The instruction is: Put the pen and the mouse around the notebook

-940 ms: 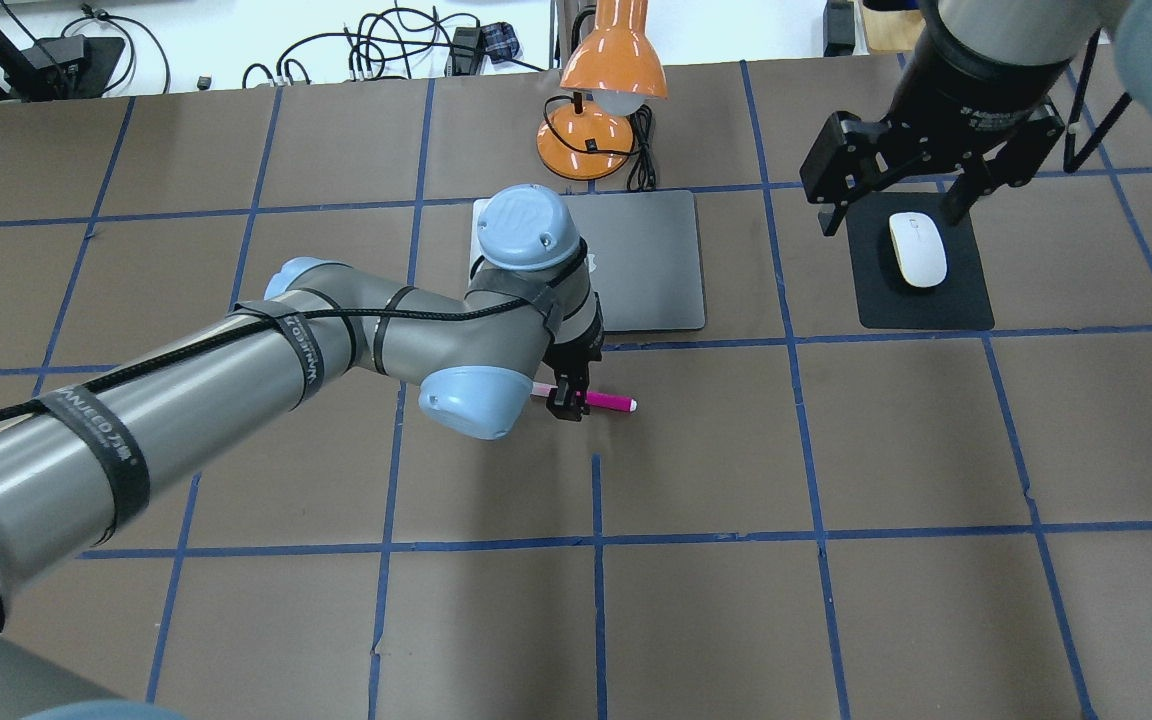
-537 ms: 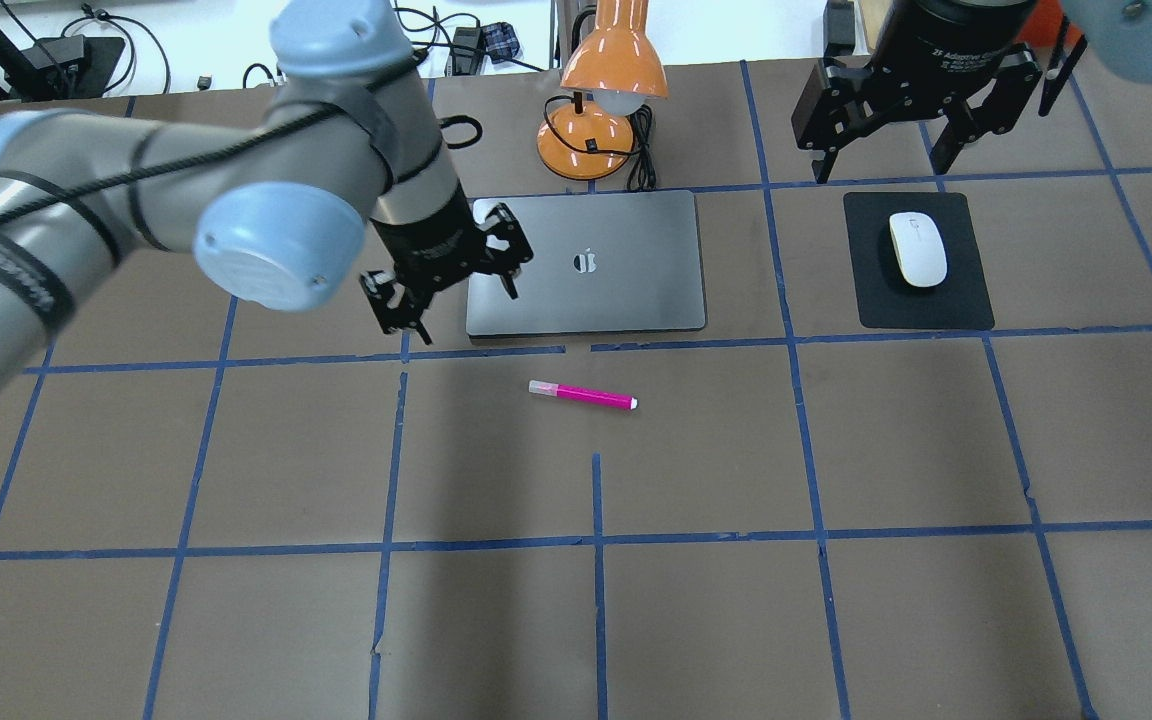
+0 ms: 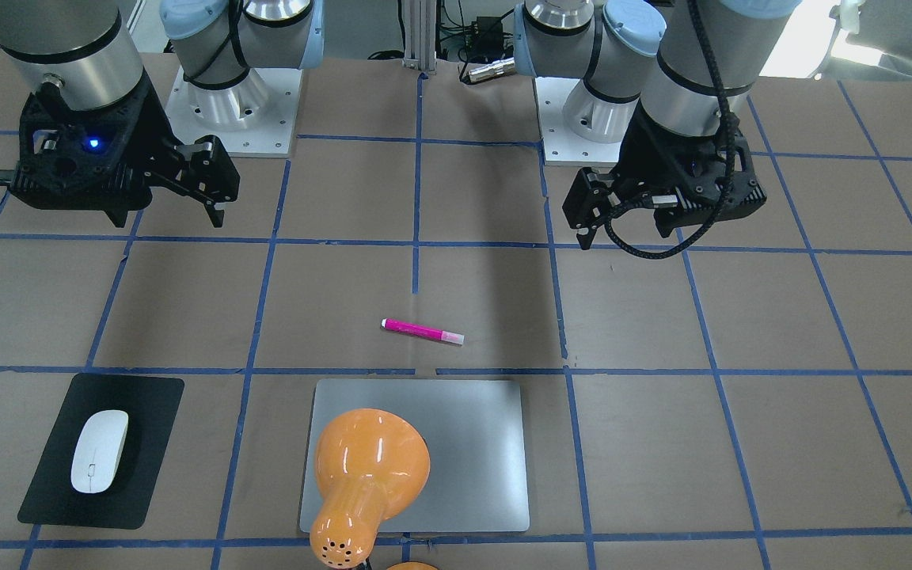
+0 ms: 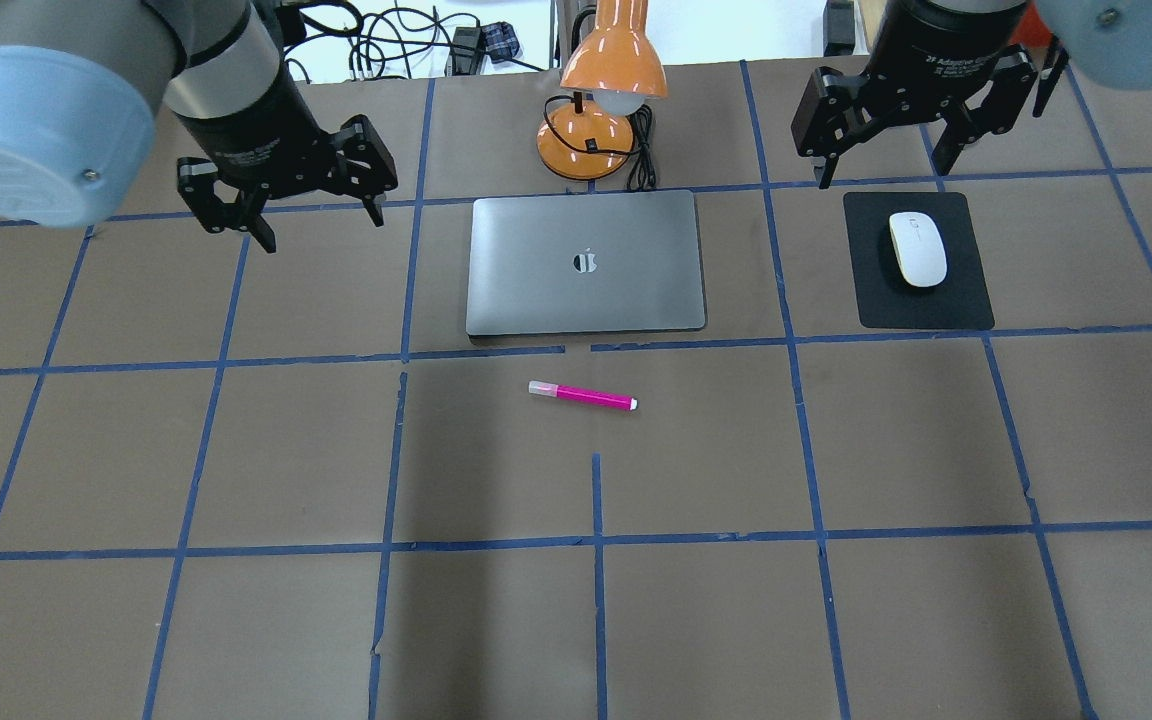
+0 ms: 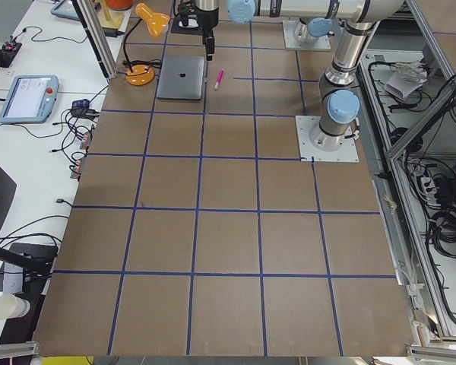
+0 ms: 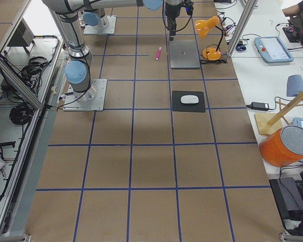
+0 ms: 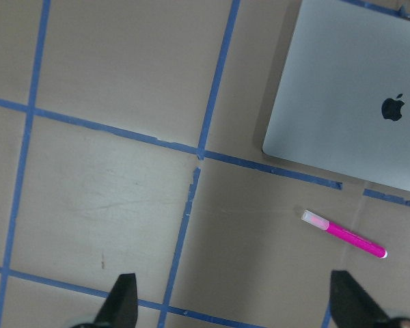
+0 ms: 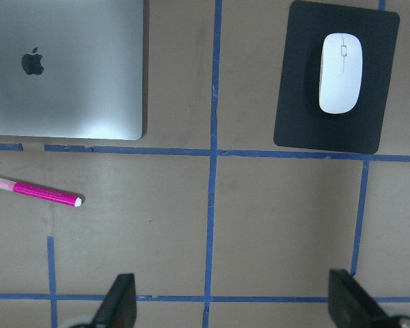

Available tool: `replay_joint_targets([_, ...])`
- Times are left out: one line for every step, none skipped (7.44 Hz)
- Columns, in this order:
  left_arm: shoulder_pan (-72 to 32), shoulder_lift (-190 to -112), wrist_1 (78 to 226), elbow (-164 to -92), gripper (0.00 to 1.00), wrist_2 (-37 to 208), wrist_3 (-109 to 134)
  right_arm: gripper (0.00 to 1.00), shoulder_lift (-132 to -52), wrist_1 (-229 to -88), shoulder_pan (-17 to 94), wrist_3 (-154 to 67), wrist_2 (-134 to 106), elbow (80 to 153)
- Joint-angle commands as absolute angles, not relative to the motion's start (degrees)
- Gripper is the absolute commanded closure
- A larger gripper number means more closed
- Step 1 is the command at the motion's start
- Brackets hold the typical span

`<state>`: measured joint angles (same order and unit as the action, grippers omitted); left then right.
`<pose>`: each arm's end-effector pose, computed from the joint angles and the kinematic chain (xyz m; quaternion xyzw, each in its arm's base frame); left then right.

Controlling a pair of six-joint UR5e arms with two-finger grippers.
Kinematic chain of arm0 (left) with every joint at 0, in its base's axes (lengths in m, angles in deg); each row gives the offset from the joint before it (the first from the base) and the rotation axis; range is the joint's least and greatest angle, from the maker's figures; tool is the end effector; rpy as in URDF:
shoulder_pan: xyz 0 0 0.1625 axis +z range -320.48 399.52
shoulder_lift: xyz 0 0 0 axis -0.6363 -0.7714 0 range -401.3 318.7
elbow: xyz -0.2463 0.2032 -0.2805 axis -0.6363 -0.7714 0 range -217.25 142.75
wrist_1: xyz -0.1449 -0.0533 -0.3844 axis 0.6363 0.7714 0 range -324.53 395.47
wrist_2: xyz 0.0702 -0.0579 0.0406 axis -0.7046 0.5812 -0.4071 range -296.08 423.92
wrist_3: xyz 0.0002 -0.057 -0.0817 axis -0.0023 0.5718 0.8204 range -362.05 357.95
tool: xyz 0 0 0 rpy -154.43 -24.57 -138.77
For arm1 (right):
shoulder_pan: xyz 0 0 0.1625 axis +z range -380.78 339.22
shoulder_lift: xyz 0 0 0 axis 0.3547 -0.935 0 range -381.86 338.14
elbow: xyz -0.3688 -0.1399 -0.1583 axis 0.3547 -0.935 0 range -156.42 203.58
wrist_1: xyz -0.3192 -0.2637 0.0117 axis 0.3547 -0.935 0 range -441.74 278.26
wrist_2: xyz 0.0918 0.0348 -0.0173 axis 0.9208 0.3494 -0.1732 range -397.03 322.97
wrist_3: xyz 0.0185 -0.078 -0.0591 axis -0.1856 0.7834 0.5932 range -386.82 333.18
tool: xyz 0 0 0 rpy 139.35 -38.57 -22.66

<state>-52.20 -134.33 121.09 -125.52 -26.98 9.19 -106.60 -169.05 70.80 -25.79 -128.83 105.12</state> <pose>-0.1473 -0.5153 0.4839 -0.0832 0.9961 -0.0276 0.0048 0.1448 -0.5274 0.5089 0.0226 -0.9996 0.0044 0.0156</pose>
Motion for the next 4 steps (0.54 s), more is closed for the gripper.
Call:
replay_joint_targets([-50.75, -133.76, 121.08, -125.15, 0.0, -26.61, 6.13, 0.0, -106.94, -169.45, 70.72, -26.37, -125.29, 105.14])
replay_joint_targets([-50.48, -133.58, 121.25, -124.8, 0.0, -26.52, 6.21, 0.0, -106.33, -169.45, 70.46, -25.42, -126.15, 105.23])
replay_joint_targets([-50.4, -133.41, 121.6, -124.88, 0.0, -26.52, 6.21, 0.0, -106.33, -169.36, 70.45, -25.5, -126.16, 105.23])
replay_joint_targets([-50.13, -133.49, 121.61, -124.79, 0.0, -26.43, 6.13, 0.0, -106.41, -169.45, 70.45, -25.76, -126.16, 105.23])
